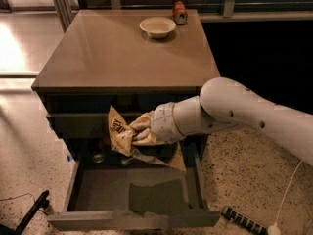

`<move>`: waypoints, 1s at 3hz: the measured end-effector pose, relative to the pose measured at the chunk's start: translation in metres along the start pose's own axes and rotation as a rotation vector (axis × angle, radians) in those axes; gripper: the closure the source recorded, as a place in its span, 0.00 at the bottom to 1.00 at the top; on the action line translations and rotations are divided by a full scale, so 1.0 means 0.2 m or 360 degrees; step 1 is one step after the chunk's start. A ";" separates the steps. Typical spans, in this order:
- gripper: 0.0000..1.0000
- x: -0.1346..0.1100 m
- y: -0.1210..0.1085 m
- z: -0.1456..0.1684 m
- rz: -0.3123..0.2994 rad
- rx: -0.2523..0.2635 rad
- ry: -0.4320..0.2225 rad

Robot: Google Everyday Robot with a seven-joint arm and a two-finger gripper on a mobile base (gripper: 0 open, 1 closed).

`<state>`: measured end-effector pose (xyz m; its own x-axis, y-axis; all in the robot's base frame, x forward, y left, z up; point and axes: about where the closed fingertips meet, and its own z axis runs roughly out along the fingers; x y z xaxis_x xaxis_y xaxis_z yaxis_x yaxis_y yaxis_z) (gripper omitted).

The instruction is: Place brown chip bag into middle drawer

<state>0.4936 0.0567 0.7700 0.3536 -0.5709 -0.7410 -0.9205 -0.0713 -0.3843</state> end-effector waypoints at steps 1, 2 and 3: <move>1.00 0.07 -0.05 0.08 0.0029 0.0033 -0.0041; 1.00 0.07 -0.05 0.08 0.0029 0.0033 -0.0041; 1.00 0.11 0.01 0.14 0.0067 0.0009 -0.0068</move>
Offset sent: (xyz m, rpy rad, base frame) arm 0.0155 0.0049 -0.0135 0.0311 0.0044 -0.0145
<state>0.5050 0.0663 0.7381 0.3214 -0.5379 -0.7794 -0.9338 -0.0434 -0.3551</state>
